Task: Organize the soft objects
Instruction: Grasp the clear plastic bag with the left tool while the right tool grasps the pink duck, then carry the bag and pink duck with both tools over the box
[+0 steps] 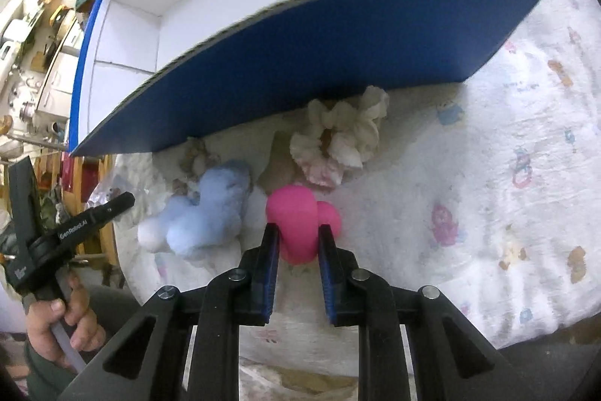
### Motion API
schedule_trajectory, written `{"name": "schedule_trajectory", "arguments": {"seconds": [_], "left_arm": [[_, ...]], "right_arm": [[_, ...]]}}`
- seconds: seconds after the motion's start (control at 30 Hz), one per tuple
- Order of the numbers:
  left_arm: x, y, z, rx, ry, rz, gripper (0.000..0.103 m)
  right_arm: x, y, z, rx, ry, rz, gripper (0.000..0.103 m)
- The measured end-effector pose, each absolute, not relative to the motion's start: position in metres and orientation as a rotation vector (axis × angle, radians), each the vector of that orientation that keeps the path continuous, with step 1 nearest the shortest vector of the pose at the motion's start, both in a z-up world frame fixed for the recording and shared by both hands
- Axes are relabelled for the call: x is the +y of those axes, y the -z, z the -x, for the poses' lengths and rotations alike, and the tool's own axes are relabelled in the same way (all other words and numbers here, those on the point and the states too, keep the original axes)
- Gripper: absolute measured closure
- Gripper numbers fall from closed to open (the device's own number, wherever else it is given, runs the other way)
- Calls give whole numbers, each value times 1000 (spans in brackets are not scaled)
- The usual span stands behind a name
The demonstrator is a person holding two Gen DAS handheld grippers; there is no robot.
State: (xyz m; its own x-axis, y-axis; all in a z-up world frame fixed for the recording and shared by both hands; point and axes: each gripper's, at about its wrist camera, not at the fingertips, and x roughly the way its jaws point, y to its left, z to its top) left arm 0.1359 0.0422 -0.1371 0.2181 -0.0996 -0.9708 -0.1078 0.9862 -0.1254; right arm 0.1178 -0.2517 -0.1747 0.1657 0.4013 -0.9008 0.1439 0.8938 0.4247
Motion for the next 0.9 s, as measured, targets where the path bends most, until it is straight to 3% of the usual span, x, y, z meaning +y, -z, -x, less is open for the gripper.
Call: {"name": "schedule_trajectory", "arguments": {"seconds": [0.43, 0.73, 0.9], "left_arm": [[42, 101, -105, 1252, -60, 119, 90], [47, 34, -87, 932, -128, 90, 90], [39, 16, -86, 851, -111, 65, 90]], "right_arm": [[-244, 145, -97, 1323, -235, -410, 81], [-254, 76, -73, 977, -326, -446, 81], [-256, 51, -68, 839, -329, -410, 81]]}}
